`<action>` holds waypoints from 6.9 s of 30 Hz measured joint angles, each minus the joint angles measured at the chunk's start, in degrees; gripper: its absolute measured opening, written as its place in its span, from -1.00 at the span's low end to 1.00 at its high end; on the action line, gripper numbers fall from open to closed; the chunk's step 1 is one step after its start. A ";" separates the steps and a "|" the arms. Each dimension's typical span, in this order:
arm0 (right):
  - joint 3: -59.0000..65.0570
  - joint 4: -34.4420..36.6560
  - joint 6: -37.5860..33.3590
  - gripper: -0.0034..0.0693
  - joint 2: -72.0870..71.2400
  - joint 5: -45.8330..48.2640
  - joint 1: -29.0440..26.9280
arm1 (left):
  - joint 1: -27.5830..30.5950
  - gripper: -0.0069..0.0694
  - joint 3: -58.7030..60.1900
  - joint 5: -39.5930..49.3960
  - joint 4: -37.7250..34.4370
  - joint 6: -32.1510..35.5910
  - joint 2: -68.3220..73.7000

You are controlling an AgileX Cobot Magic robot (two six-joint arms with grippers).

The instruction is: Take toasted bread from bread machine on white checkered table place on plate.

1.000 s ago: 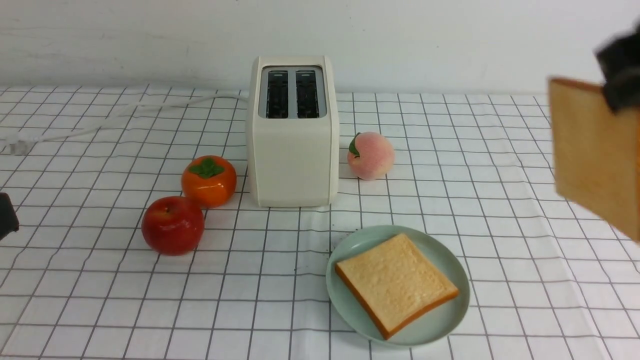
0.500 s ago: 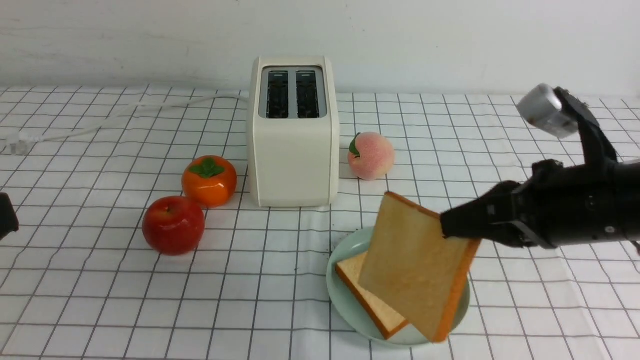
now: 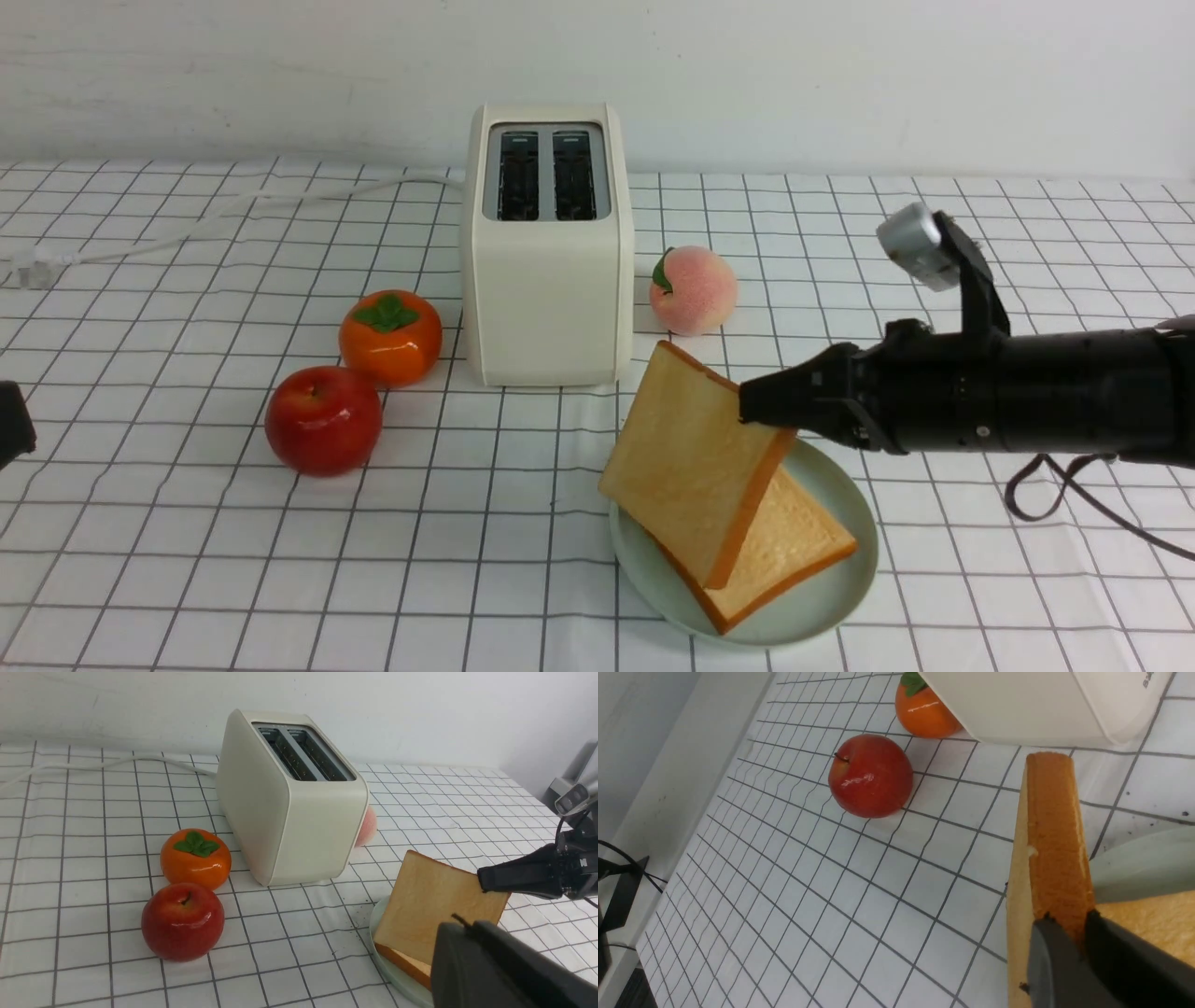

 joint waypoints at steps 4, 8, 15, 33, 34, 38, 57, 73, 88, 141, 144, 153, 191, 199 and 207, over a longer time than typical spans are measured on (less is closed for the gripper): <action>0.00 1.45 -0.98 -0.71 2.57 0.67 -1.15 | 0.00 -0.81 0.00 0.93 0.00 0.00 0.00; 0.00 1.53 -1.05 -0.71 4.03 1.62 -2.47 | 0.00 -0.81 0.00 1.19 0.00 0.00 0.00; 0.00 1.65 -1.05 -0.71 5.58 3.05 -4.10 | 0.00 -0.81 0.00 1.32 0.00 0.00 0.00; 0.00 -3.94 -2.10 -0.61 6.35 -0.35 -4.48 | 0.00 -0.81 0.00 0.05 0.00 -0.05 0.00; 0.00 -3.99 -2.10 -0.60 6.35 -0.44 -4.48 | 0.00 -0.81 0.00 -0.02 0.00 -0.05 0.00; 0.00 -4.73 -2.23 -0.24 6.35 -3.18 -4.48 | 0.00 -0.81 0.00 -0.08 0.00 -0.05 0.00; 0.00 -26.15 16.32 0.08 -14.11 -7.45 -4.48 | 0.00 -0.81 0.00 -0.97 -0.06 -0.05 0.00; 4.95 -80.64 68.11 -0.92 -54.36 16.24 -4.48 | 0.00 -0.80 2.08 4.56 1.40 1.80 -7.69; 20.36 -83.02 75.51 -0.90 -72.85 3.19 -4.48 | 0.00 -0.78 23.03 1.72 2.41 -0.49 -18.92; 52.14 -93.51 76.80 -0.90 -94.82 -19.67 -8.54 | 0.00 -0.68 25.10 0.31 2.59 -0.50 -18.86; 52.14 -93.51 76.80 -0.90 -94.82 -19.58 -8.54 | 0.00 -0.67 25.10 0.31 2.59 -0.50 -18.86; 52.14 -93.51 76.80 -0.90 -94.82 -19.53 -8.54 | 0.00 -0.65 25.10 0.31 2.59 -0.50 -18.86; 52.14 -93.46 76.82 -0.79 -94.82 -19.52 -8.54 | 29.88 -0.85 40.57 -10.21 -19.00 16.28 -24.13; 52.14 -93.46 76.82 -0.76 -94.82 -19.52 -8.54 | 29.88 -0.85 40.57 -10.16 -19.10 16.28 -24.13; 52.14 -93.46 76.82 -0.75 -94.82 -19.52 -8.54 | 29.88 -0.85 40.57 -10.16 -19.10 16.28 -24.13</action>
